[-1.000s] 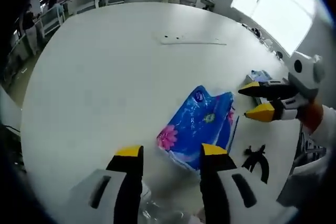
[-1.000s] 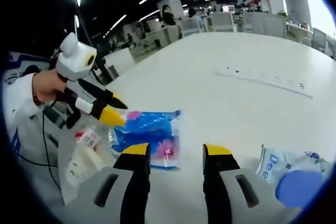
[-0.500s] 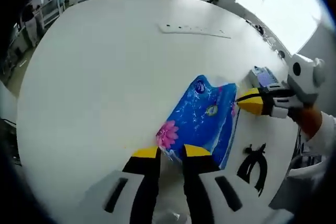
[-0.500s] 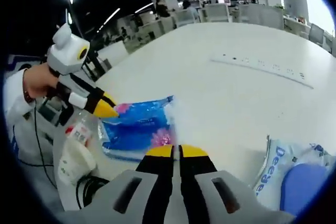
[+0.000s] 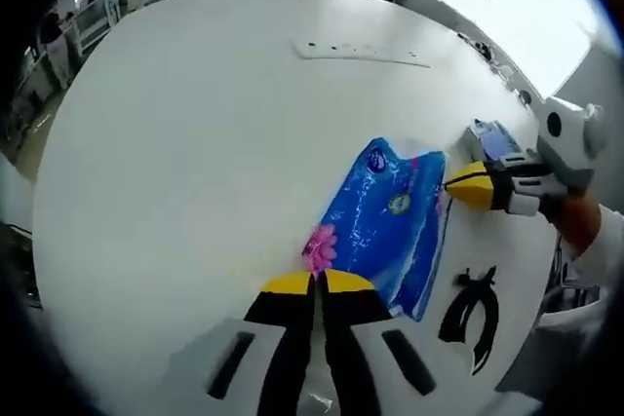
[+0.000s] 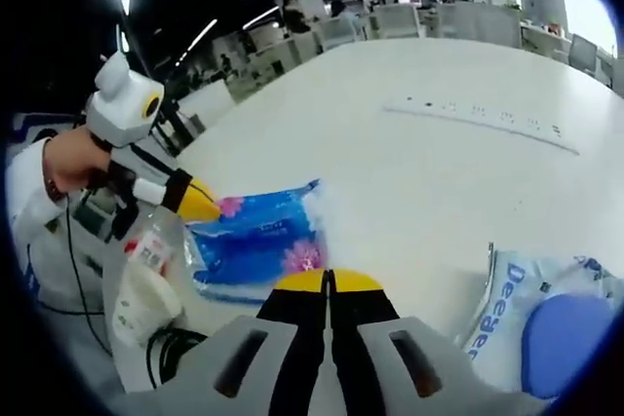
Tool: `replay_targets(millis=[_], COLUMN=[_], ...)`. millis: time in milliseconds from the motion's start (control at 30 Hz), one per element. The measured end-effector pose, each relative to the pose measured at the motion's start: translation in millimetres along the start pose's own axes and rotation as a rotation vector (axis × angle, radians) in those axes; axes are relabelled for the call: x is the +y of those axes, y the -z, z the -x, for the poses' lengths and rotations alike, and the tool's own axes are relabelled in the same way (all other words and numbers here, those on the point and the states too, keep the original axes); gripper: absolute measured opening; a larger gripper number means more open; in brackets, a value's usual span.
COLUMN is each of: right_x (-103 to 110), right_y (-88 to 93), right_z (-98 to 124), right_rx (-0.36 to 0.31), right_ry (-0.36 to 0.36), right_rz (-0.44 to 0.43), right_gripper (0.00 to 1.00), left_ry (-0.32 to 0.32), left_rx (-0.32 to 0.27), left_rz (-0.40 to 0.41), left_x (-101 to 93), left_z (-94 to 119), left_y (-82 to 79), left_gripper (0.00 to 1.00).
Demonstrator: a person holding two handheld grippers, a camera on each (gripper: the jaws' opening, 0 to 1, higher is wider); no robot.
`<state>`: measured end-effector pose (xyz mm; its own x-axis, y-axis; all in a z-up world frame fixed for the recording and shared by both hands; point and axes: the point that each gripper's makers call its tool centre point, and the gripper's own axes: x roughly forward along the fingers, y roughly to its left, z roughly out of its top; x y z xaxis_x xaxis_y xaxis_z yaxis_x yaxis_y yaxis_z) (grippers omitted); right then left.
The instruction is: Arrange the tabletop items into an orderly group along one side of the table until the central work area is clear of visible clutter.
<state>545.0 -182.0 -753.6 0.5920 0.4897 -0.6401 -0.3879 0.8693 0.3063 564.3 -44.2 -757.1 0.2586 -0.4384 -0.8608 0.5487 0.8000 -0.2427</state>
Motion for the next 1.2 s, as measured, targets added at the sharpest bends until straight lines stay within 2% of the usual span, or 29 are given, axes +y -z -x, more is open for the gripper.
replay_targets(millis=[233,733,1200], right_x=[2.9,11.2,8.2], right_y=[-2.8,-25.8,-45.8], right_z=[7.2,35.5,82.5], right_rx=[-0.009,-0.075,-0.155], right_ry=[-0.013,-0.028,-0.023], right_rz=[-0.010,-0.009,-0.005], right_gripper=[0.00,0.00,0.00], left_ry=[0.004,0.003,0.005], left_rx=[-0.021,-0.088,-0.157], left_rz=[0.010,0.024,-0.018], left_x=[-5.1,-19.1,-53.3], left_z=[8.0,35.2,65.7], left_y=[-3.7,-16.9,-41.3], left_gripper=[0.00,0.00,0.00])
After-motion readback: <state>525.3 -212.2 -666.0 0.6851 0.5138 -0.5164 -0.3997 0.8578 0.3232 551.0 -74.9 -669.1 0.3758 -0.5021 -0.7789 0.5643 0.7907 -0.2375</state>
